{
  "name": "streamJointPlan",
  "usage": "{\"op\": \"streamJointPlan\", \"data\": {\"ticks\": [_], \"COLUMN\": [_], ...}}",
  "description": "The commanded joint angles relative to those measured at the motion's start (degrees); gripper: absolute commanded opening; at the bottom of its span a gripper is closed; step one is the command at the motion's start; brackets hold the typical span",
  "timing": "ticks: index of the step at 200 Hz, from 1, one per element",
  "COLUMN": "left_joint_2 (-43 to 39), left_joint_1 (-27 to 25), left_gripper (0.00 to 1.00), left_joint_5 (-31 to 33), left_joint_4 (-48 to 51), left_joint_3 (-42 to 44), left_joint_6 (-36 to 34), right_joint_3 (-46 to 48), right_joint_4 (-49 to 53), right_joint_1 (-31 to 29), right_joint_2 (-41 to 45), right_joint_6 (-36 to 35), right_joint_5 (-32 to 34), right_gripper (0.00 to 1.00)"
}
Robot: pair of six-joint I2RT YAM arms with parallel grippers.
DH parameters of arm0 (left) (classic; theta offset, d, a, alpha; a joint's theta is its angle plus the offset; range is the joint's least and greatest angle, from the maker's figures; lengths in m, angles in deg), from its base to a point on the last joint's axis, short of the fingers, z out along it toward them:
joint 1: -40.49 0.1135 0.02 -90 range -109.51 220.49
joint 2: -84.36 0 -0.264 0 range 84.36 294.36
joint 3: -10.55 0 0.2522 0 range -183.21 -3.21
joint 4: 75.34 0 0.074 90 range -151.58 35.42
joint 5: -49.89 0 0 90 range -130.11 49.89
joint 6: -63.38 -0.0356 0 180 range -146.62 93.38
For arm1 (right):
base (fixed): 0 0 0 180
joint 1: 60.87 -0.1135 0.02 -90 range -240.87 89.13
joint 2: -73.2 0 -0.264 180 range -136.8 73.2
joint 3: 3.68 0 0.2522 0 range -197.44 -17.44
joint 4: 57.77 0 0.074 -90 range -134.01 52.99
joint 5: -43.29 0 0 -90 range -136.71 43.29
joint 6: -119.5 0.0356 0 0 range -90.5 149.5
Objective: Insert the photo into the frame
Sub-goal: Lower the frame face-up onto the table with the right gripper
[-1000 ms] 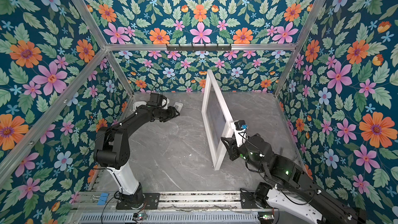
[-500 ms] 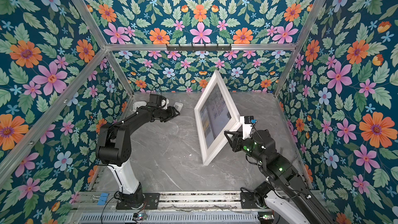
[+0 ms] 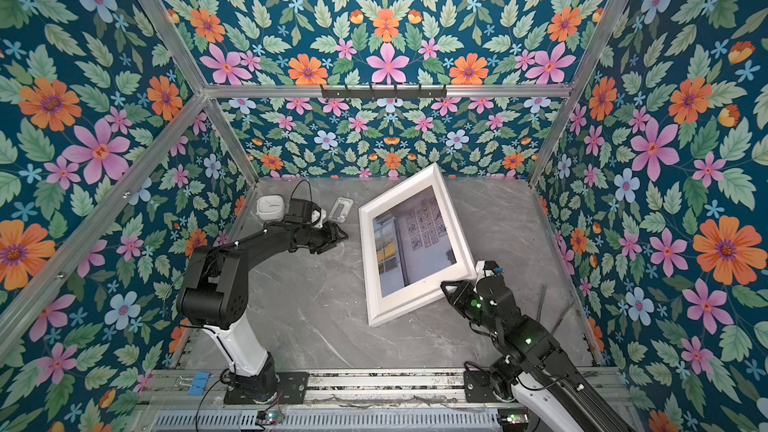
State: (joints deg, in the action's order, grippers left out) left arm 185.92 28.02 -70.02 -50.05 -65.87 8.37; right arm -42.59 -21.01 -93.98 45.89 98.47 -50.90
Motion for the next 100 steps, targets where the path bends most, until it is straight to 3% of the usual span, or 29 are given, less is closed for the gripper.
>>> {"op": "streamJointPlan", "data": {"ticks": [1,100], "left_joint_2": [-2.11,-7.13], "left_joint_1": [-0.19,-1.46], "left_gripper": [0.60,0.61], "left_joint_5": [-0.68,-1.58], "left_joint_4": [-2.03,-3.53], "left_joint_3": [2.26,9.36], "left_joint_6": [1.09,2.94], "right_joint_3": [2.42,10.90], "right_joint_4": [-2.09,-9.50], "right_joint_1": [0.10,0.01], "right_joint_2": [0.77,0.23], "right_joint_6": [6.47,18.34], "right_joint_5": [4.88,4.62], "right_gripper": [0.00,0.00]}}
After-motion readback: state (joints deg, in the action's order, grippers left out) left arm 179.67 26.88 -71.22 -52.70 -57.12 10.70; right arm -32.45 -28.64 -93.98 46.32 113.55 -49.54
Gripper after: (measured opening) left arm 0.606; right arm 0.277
